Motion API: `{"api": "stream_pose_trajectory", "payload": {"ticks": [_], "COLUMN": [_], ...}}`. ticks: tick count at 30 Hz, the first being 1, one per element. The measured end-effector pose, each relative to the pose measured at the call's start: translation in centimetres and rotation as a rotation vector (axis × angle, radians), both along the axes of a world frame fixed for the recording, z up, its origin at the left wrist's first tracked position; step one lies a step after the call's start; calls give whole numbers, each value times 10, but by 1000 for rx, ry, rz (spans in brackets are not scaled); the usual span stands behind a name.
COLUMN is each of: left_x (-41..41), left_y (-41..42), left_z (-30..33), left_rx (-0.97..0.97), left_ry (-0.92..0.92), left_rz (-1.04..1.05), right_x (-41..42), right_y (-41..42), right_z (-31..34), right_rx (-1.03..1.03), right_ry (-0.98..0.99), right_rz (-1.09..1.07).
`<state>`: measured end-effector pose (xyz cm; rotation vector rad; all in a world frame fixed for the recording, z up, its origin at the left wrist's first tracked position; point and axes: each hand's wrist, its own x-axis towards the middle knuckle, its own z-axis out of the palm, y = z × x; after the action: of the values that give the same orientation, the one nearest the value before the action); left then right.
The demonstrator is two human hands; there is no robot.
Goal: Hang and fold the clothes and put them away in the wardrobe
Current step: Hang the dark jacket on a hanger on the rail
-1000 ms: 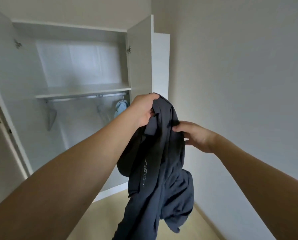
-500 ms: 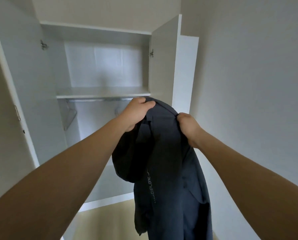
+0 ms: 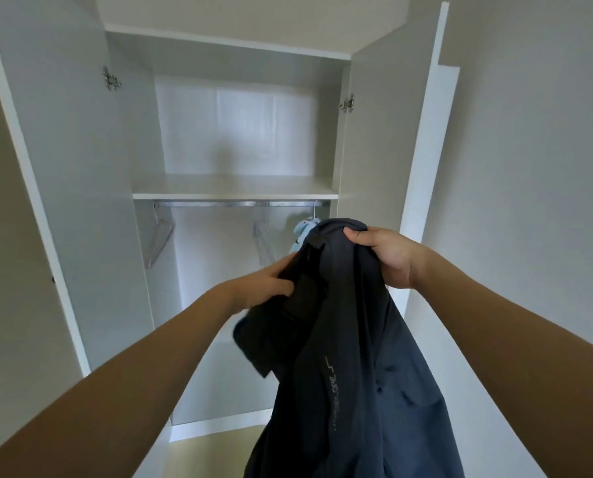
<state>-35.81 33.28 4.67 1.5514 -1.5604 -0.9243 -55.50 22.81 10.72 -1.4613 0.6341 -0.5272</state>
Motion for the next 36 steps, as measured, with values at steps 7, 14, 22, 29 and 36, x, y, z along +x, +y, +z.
{"api": "stream_pose_trajectory", "payload": {"ticks": [7,14,22,29,36], "left_x": [60,113,146,171,205], "left_y": [-57,-105,-192,-257,-297], "left_z": [-5,36,64,78,76], "left_rx": [-33,-243,-243,-161,-138], "left_ry": [9,190,133,28,39], "left_rz": [235,310,321,423,501], "right_x": [65,116,184,217,267], "right_y": [-42,-106,-166,-213,-254], "right_z": [-9,-38,-86,-100,-83], "right_rx": [44,-331,-734,-928,-943], "right_ry": [13,339,200,70,142], "right_rz": [-17,-163,-549,-219,-294]}}
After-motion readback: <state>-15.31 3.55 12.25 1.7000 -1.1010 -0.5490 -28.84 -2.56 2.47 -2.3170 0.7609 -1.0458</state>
